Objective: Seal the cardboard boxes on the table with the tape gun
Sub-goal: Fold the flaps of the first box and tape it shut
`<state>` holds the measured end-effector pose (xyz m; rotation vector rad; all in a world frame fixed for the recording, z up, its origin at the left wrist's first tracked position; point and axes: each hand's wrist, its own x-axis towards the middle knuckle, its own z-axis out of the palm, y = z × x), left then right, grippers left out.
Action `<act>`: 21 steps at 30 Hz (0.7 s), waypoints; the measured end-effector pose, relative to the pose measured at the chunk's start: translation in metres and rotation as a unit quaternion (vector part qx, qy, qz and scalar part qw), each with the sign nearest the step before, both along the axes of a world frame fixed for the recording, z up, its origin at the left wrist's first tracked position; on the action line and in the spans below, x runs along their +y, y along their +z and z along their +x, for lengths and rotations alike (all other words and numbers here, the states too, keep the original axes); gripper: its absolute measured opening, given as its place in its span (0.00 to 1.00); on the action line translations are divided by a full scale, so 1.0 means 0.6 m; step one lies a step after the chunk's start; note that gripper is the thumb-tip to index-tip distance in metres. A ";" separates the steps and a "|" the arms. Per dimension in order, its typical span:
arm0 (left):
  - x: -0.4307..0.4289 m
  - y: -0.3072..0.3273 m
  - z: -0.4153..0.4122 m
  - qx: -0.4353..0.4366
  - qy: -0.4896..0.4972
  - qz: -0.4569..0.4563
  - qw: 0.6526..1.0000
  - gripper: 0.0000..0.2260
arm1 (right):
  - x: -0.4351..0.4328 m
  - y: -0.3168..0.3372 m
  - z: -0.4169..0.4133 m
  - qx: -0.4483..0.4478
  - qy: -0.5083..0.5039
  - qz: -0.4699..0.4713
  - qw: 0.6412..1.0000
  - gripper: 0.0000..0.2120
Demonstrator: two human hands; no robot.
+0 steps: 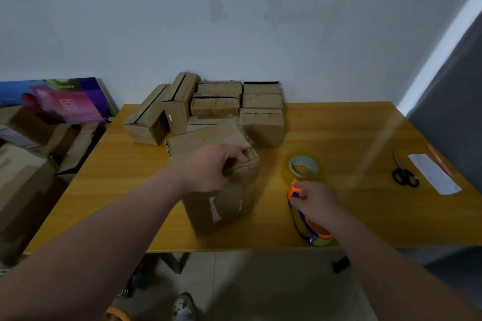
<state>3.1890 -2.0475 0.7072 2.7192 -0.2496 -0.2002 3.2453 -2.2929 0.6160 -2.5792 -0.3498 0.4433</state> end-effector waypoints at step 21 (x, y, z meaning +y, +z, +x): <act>-0.024 -0.062 0.028 -0.151 0.155 -0.113 0.970 0.08 | 0.114 0.112 -0.024 0.187 -0.096 0.322 0.923 0.15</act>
